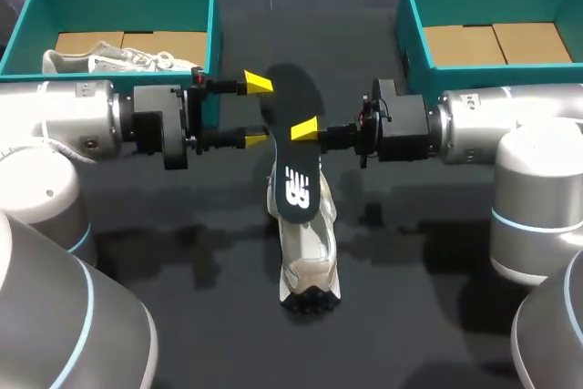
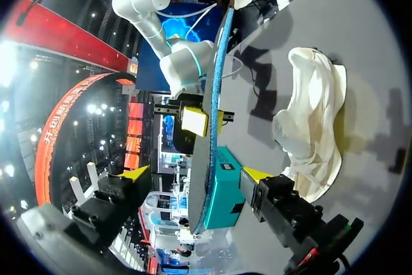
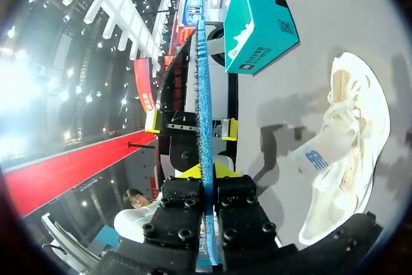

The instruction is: Take the shoe out of the shoebox, open the shoe tongue, remove and reinsert the insole, then place the shoe into the shoebox

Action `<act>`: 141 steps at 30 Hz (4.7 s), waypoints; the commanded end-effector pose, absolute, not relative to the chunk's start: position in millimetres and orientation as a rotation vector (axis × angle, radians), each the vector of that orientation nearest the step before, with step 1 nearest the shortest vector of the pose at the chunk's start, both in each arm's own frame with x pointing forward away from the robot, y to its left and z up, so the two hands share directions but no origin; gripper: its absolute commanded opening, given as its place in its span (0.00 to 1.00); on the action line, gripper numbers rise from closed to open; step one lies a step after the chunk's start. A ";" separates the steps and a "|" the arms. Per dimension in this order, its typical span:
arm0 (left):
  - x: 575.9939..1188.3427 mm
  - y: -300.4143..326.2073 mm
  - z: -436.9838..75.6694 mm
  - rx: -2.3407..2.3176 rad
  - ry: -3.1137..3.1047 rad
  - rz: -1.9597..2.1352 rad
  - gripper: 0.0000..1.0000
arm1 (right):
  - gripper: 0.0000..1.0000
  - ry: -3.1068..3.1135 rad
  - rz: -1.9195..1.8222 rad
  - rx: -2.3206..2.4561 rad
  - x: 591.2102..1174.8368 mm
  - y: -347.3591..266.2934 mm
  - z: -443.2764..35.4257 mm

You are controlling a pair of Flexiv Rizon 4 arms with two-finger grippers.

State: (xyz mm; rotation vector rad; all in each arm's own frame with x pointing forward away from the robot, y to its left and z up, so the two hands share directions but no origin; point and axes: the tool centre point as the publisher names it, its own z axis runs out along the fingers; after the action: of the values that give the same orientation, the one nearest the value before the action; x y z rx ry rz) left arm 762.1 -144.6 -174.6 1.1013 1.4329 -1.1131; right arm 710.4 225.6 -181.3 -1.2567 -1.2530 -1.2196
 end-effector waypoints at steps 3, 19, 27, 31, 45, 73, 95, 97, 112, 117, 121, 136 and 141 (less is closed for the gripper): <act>757.1 -156.1 -178.4 1.087 1.423 -1.104 0.67 | 0.00 -1.216 -1.234 -1.275 708.4 236.5 -185.9; 762.5 -161.4 -182.7 1.096 1.429 -1.089 0.33 | 0.00 -1.206 -1.219 -1.272 706.0 244.1 -185.4; 761.8 -163.3 -185.7 1.109 1.431 -1.093 0.18 | 0.00 -1.201 -1.222 -1.266 705.1 244.0 -186.5; 761.6 -163.8 -189.2 1.126 1.433 -1.095 0.19 | 0.00 -1.202 -1.217 -1.263 705.1 243.9 -186.7; 758.2 -167.2 -195.0 1.170 1.420 -1.080 0.22 | 0.00 -1.194 -1.218 -1.258 704.6 242.7 -186.2; 720.6 -127.7 -176.2 1.125 1.440 -1.155 0.00 | 1.00 -1.367 -1.323 -1.185 701.4 187.9 -208.2; 692.5 -116.6 -164.2 1.130 1.493 -1.218 0.00 | 1.00 -1.509 -1.354 -1.172 701.1 160.2 -219.7; 692.5 -116.6 -164.2 1.130 1.493 -1.218 0.00 | 1.00 -1.509 -1.354 -1.172 701.1 160.2 -219.7; 667.5 -113.4 -159.1 0.995 1.652 -1.396 0.00 | 1.00 -2.082 -1.310 -1.031 696.2 130.6 -228.9; 652.9 -118.3 -162.2 0.940 1.715 -1.465 0.00 | 1.00 -2.255 -1.208 -1.024 691.0 118.4 -241.9; 637.0 -126.3 -166.3 0.899 1.765 -1.529 0.00 | 1.00 -2.408 -1.101 -1.018 686.3 109.1 -250.0; 586.0 -155.3 -198.7 0.729 1.942 -1.703 0.00 | 1.00 -2.838 -0.798 -0.929 666.9 85.9 -300.1; 577.8 -164.2 -207.0 0.694 1.996 -1.727 0.00 | 1.00 -2.916 -0.759 -0.845 670.3 85.7 -315.9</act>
State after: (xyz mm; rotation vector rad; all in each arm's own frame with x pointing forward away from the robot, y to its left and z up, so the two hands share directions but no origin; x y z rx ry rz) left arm 582.5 -157.1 -203.7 0.7049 1.9849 -1.7348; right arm 665.8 75.1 -305.6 -0.8137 -2.8449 -0.8202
